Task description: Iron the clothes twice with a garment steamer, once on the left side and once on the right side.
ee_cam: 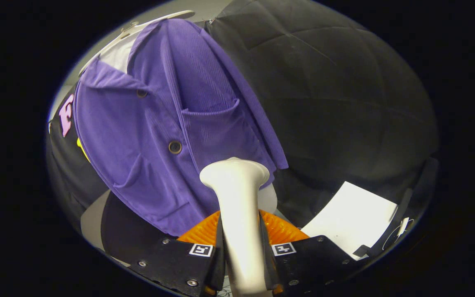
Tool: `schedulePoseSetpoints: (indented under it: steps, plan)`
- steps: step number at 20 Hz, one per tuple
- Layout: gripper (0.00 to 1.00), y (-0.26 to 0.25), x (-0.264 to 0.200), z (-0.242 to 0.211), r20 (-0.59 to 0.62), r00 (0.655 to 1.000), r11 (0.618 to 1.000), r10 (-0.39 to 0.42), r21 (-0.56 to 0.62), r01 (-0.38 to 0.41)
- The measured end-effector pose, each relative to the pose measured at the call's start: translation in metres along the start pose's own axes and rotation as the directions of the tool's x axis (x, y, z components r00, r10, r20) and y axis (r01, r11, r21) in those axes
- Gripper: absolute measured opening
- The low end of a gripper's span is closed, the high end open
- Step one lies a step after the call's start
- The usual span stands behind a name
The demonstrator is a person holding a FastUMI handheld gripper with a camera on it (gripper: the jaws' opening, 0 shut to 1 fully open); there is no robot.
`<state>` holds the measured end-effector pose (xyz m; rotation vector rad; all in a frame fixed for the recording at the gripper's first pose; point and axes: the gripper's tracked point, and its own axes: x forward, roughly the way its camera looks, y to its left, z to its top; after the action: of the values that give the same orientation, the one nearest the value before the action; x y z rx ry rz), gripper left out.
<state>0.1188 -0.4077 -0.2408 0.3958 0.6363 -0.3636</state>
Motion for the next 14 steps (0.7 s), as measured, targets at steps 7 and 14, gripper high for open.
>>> schedulePoseSetpoints:
  steps: [7, 14]
  plan:
    - [0.37, 0.032, -0.022, -0.053, -0.042, 0.998, 0.999, -0.04, -0.019, 0.039]
    - [0.37, 0.107, -0.092, -0.083, -0.066, 0.989, 0.97, 0.134, -0.197, -0.144]
